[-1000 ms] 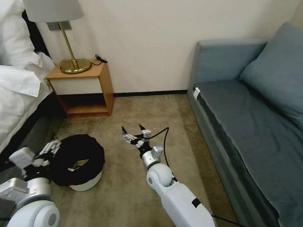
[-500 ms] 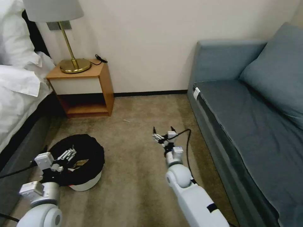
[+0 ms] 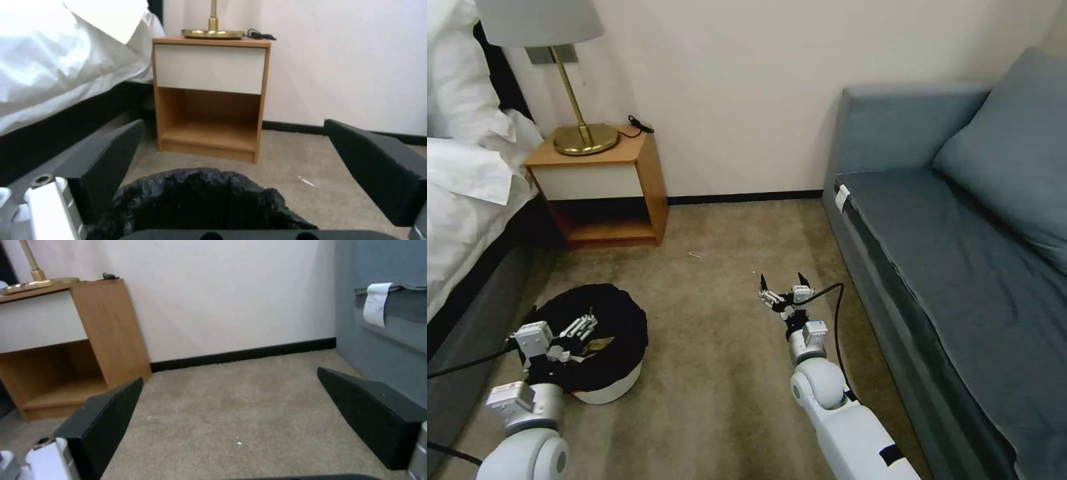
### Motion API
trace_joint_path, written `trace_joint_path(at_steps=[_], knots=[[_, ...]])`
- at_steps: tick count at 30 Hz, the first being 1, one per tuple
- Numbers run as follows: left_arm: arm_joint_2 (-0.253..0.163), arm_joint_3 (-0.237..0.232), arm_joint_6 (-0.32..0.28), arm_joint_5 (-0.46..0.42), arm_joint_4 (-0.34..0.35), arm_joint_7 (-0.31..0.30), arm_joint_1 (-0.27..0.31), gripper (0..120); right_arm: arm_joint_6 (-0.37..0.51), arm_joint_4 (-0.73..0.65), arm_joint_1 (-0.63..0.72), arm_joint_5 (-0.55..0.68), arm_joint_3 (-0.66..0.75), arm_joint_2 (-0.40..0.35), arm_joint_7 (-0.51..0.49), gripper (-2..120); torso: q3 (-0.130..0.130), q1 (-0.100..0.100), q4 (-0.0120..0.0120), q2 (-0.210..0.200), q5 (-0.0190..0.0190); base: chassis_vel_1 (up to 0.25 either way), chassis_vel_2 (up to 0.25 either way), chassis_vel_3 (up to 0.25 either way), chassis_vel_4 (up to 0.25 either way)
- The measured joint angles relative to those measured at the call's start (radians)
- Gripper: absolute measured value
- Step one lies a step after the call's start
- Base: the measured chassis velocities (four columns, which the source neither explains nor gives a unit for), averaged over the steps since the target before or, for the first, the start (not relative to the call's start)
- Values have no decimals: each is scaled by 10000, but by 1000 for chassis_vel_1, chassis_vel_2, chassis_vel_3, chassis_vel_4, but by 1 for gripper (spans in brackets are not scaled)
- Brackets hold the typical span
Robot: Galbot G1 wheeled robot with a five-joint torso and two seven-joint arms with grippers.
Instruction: Pick up the trash bin, then pick up the garbage on the floor and place it into the trash bin.
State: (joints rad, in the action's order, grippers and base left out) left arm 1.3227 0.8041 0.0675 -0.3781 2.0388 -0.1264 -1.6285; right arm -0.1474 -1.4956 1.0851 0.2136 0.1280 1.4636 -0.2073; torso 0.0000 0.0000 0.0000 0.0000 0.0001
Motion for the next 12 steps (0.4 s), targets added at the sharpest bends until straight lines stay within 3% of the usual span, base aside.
trace_joint_path(at_steps=[12], knots=[[8,3,-15,-15,17,-18,0,100,-5,0,-11,16,-9,5,7,100,0,0,0,0,-1,0,0,0,0]])
